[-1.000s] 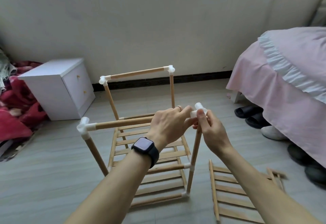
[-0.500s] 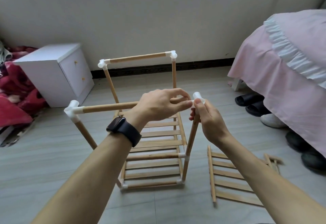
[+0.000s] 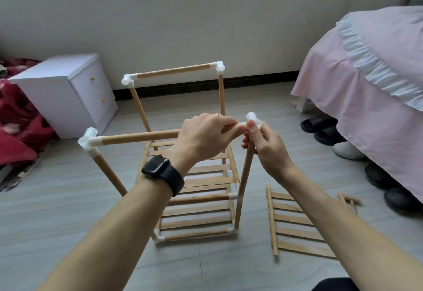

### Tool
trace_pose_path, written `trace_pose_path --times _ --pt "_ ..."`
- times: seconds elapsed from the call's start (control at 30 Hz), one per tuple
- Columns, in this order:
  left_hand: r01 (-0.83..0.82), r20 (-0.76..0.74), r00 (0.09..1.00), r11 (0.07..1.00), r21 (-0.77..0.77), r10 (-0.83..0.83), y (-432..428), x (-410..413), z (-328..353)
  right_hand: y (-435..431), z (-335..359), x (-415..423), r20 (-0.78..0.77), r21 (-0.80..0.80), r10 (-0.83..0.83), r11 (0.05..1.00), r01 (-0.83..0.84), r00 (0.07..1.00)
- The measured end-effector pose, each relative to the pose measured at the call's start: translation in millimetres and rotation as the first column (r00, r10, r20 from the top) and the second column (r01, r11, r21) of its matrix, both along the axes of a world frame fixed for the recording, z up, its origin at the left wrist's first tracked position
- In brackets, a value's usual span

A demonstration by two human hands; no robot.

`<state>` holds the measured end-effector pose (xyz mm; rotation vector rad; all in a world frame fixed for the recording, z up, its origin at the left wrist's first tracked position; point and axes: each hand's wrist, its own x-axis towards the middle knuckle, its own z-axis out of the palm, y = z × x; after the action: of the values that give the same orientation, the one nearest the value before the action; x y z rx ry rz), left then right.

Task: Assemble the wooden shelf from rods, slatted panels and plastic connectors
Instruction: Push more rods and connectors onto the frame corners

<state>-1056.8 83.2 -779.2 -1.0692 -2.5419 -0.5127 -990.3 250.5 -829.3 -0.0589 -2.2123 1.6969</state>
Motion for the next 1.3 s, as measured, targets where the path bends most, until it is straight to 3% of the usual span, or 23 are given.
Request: trace_pose_path --times 0.23,0.33,0.4,0.47,0.53,0.6,0.63,0.7,0.77,0.8,0.93,1.07,1.3 --pt "0.034 0.034 0.999 0.999 -0.023 -0.034 -4 6 0 -9 1 2 0.009 0.071 -0.050 0.996 0.049 0.999" --pt "-0.011 0.052 0.999 0.990 0.139 0.003 -27 9 13 -7 1 3 0.027 0.045 -0.046 0.998 0.045 0.999" --pt "-0.154 -0.044 0.984 0.950 0.271 0.172 -62 1 24 -4 2 1 0.049 -0.025 -0.055 0.998 0.056 0.997" --pt "-0.367 -0.034 0.916 0.869 0.333 0.400 -107 -9 29 -3 5 -4 0.081 -0.156 -0.065 0.985 0.077 0.995" --pt "-0.573 0.092 0.814 0.765 0.294 0.574 -151 -20 28 -4 14 -13 0.103 -0.289 -0.070 0.952 0.098 0.992" --pt "-0.714 0.327 0.698 0.656 0.246 0.637 -183 -27 21 -7 23 -24 0.131 -0.348 -0.048 0.933 0.091 0.990" --pt "-0.745 0.482 0.652 0.611 0.266 0.585 -193 -28 16 -10 26 -29 0.145 -0.351 -0.021 0.934 0.071 0.989" --pt "-0.763 0.752 0.590 0.509 0.400 0.294 -205 -30 4 -18 31 -37 0.167 -0.313 0.009 0.949 0.045 0.986" --pt "-0.756 0.819 0.574 0.383 0.531 -0.001 -207 -28 -4 -21 32 -42 0.159 -0.247 -0.033 0.966 0.072 0.987" --pt "-0.741 0.802 0.594 0.351 0.572 -0.053 -205 -28 -8 -20 32 -45 0.148 -0.219 -0.055 0.972 0.087 0.987" --pt "-0.713 0.748 0.664 0.318 0.625 0.018 -197 -29 -17 -12 30 -53 0.149 -0.104 -0.090 0.989 0.106 0.985" --pt "-0.699 0.725 0.683 0.364 0.616 0.086 -193 -32 -21 -19 26 -56 0.150 -0.025 -0.102 0.994 0.107 0.983" --pt "-0.656 0.686 0.723 0.385 0.649 0.076 -187 -26 -24 -17 23 -53 0.121 -0.111 -0.108 0.986 0.121 0.987"
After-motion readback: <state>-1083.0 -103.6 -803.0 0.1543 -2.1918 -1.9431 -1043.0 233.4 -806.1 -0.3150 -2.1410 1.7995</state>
